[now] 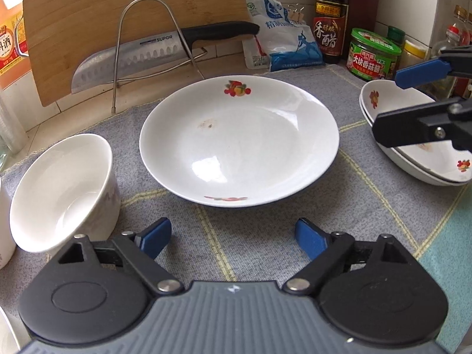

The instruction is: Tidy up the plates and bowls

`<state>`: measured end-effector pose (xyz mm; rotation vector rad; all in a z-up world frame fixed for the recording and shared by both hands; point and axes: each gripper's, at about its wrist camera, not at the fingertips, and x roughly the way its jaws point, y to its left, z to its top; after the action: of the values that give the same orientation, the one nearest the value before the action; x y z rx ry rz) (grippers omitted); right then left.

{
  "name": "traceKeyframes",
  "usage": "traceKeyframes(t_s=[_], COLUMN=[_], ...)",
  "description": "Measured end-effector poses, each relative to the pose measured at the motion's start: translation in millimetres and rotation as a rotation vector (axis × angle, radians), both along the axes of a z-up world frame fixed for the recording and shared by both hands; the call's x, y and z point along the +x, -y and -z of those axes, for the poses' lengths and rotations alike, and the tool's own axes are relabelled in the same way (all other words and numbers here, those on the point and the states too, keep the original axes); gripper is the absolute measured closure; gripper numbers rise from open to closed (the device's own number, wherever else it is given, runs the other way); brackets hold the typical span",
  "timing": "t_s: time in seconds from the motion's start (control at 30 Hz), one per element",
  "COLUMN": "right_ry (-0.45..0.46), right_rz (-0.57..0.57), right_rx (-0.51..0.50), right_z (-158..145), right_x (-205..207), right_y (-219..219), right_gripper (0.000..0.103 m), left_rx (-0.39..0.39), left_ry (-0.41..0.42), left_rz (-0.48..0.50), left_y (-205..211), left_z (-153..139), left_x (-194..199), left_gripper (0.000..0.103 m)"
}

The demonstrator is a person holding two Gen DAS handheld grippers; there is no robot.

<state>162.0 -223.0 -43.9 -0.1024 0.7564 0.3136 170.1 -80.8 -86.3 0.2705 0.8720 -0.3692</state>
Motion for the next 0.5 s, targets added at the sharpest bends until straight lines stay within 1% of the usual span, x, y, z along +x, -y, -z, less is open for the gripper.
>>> traceKeyframes(t_s=[0.1,0.13,0.27,0.5], right_ry=[-0.040,-0.050,-0.095,-0.208], right_rz=[0.003,0.001,-0.016,-0.035], right_rx=[0.015,0.017,0.015,-0.004], right_z=[4.8,6.3,13.5,34.1], right_x=[22.3,30.2,61.9,117.0], right_y=[-3.0,-3.8,-6.5,-8.3], right_gripper=[0.000,0.000,0.000,0.000], left_rx=[-0.030,-0.044,-0.050,-0.069], left_ry=[-0.016,-0.018,0.004,0.041], left_rz=[-0.024,-0.028,-0.033,-0.056], left_y=[-3.0,-4.3,-1.4,-0.1], left_z=[3.9,4.6,6.6,8.8], left_x=[5.0,5.8,6.8,4.1], left_gripper=[0.000,0.000,0.000,0.000])
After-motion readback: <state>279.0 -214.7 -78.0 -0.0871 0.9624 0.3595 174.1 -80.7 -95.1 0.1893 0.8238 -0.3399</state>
